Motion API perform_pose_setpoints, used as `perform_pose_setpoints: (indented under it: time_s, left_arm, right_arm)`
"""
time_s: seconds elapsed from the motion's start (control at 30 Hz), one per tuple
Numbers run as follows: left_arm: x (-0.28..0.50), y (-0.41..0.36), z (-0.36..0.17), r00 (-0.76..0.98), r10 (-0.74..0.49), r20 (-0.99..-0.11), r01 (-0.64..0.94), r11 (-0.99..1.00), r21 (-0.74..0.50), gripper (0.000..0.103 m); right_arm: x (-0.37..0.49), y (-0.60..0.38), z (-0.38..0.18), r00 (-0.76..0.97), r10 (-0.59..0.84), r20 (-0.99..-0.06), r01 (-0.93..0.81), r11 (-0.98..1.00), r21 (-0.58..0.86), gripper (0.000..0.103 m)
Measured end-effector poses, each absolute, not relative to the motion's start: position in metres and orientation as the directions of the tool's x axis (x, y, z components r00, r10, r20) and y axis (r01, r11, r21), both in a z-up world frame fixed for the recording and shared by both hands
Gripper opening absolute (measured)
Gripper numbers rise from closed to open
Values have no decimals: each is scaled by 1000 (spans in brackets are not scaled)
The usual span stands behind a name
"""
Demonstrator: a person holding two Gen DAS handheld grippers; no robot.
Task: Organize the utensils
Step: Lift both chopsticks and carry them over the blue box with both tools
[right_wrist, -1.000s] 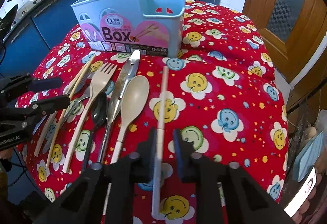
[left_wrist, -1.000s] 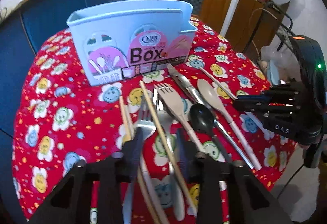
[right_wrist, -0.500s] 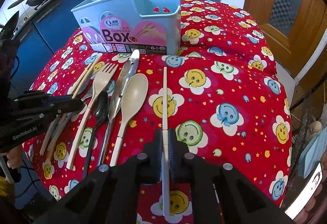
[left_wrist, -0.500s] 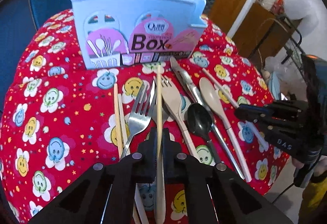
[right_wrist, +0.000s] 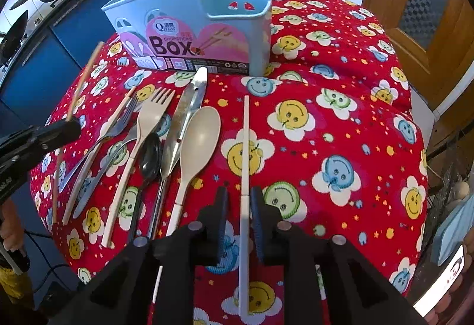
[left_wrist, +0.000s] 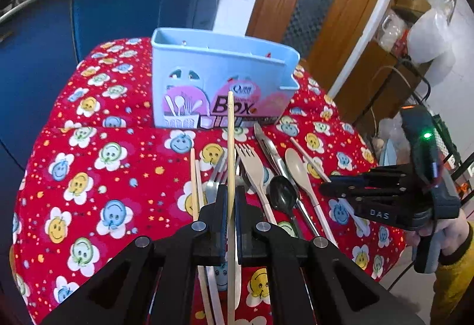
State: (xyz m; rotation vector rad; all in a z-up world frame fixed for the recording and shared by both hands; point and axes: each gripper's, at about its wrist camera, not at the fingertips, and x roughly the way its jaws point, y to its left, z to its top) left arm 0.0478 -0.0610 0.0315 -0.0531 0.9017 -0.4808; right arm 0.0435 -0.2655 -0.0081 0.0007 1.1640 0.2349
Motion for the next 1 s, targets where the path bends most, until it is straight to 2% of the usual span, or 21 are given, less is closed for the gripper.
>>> perform_pose_setpoints:
  time_s: [0.1,0.37,0.7,1.0]
  left_arm:
    - [46,-57,38,541,-426,-725,383,892,-239,4]
    - [51,-52,58,603,-450,-658,391,886,-248,4]
    - [75,-47,82,680,-455,-575,395,888,-236,4]
    - [106,-43,107,744,-445,-499,383,895,-227,4]
  right_arm:
    - [44,-268,-9,394,179,-902,-174,978,118,8]
    - [27,-284,4,506,232,-830,-137,973,188,7]
    - [6,-288,43,727,222,-649,-130,974,186,7]
    - [16,-284,65,810,233,-538,-150,969,194,7]
